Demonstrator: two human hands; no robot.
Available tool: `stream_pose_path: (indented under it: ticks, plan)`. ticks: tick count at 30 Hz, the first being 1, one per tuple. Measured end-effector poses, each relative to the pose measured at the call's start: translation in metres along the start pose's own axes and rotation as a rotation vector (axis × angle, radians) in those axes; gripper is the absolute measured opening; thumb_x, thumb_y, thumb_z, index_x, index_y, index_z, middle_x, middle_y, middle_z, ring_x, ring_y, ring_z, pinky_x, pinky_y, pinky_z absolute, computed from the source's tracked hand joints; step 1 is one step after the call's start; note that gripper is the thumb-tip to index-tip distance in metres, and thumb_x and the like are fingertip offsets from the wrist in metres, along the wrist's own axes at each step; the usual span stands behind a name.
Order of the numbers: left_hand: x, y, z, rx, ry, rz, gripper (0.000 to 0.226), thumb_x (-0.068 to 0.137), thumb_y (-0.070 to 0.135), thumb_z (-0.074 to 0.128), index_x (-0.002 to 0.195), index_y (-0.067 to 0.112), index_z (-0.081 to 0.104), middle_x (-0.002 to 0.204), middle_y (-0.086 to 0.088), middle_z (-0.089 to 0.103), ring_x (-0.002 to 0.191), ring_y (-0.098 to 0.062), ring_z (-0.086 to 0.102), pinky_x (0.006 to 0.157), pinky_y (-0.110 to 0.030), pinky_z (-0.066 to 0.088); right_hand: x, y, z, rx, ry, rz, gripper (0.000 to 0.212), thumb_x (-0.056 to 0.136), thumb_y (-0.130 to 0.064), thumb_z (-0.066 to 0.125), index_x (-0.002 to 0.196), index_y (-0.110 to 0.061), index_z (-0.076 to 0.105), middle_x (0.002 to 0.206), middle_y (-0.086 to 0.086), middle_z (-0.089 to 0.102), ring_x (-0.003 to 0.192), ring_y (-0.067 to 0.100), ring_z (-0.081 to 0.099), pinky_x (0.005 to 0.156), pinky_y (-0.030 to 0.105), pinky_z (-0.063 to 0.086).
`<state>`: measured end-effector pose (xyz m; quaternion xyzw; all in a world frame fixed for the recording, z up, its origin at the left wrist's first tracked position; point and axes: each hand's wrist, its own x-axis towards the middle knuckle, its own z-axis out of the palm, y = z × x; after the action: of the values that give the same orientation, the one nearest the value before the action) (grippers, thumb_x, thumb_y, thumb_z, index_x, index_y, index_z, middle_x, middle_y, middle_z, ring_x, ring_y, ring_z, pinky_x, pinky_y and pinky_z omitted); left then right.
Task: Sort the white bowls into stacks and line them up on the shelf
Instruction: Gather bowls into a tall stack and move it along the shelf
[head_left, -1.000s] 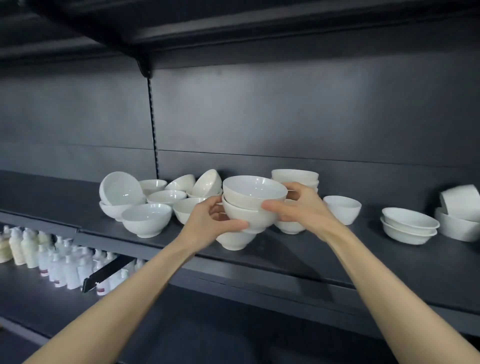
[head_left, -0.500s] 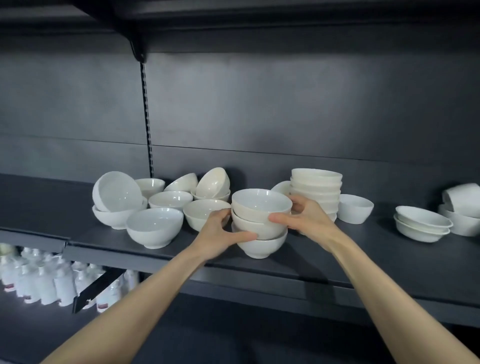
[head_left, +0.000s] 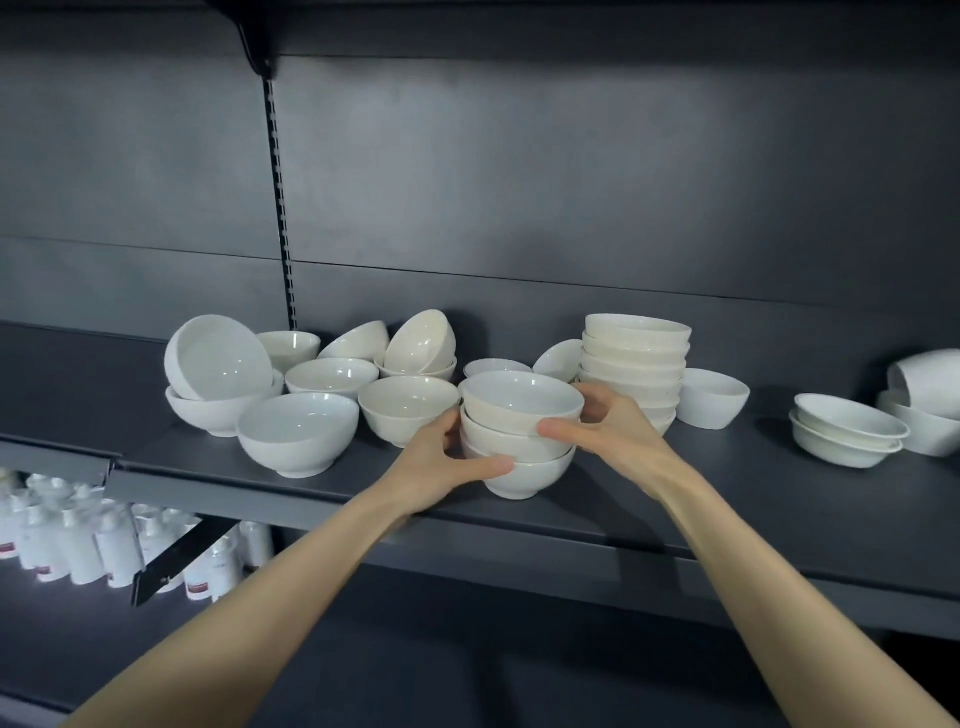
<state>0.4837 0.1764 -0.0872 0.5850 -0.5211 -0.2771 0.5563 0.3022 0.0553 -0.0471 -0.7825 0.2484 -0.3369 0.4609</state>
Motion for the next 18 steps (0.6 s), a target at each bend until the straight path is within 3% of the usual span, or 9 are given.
stream_pose_path:
  ticks: [6, 11, 16, 18]
  plan:
    - [-0.0012, 0.0019, 0.0041, -0.022, 0.026, 0.006, 0.061, 0.071, 0.017, 0.083, 0.124, 0.024, 0.054, 0.121, 0.014, 0.063, 0.112, -0.003, 0.059, 0.093, -0.021, 0.049, 0.0005, 0.0026, -0.0009, 0.006, 0.004, 0.001, 0.045, 0.073, -0.021, 0.081, 0.114, -0.014, 0.064, 0.108, -0.005, 0.071, 0.100, 0.007, 0.065, 0.082, 0.021, 0.052]
    - [-0.0009, 0.0022, 0.0052, -0.028, 0.040, 0.006, 0.056, 0.073, 0.011, 0.081, 0.121, 0.025, 0.054, 0.121, 0.013, 0.063, 0.113, -0.006, 0.059, 0.097, -0.025, 0.048, 0.0017, 0.0055, -0.0009, 0.012, 0.003, 0.007, 0.048, 0.071, -0.022, 0.083, 0.115, -0.014, 0.063, 0.110, -0.005, 0.070, 0.103, 0.009, 0.064, 0.087, 0.026, 0.052]
    - [-0.0009, 0.0008, 0.0039, -0.029, 0.026, 0.006, 0.055, 0.073, 0.013, 0.082, 0.114, 0.034, 0.052, 0.122, 0.016, 0.060, 0.114, -0.004, 0.058, 0.096, -0.024, 0.048, 0.0020, 0.0040, -0.0017, 0.001, -0.015, 0.005, 0.048, 0.072, -0.026, 0.082, 0.116, -0.015, 0.063, 0.110, -0.005, 0.070, 0.102, 0.009, 0.064, 0.077, 0.020, 0.050]
    - [-0.0015, 0.0019, 0.0034, -0.024, 0.015, -0.002, 0.056, 0.073, 0.014, 0.082, 0.113, 0.036, 0.049, 0.120, 0.020, 0.058, 0.112, -0.003, 0.057, 0.090, -0.020, 0.049, 0.0008, 0.0035, -0.0022, 0.005, -0.031, 0.016, 0.050, 0.072, -0.029, 0.083, 0.116, -0.017, 0.063, 0.110, -0.004, 0.069, 0.102, 0.012, 0.063, 0.075, 0.023, 0.051]
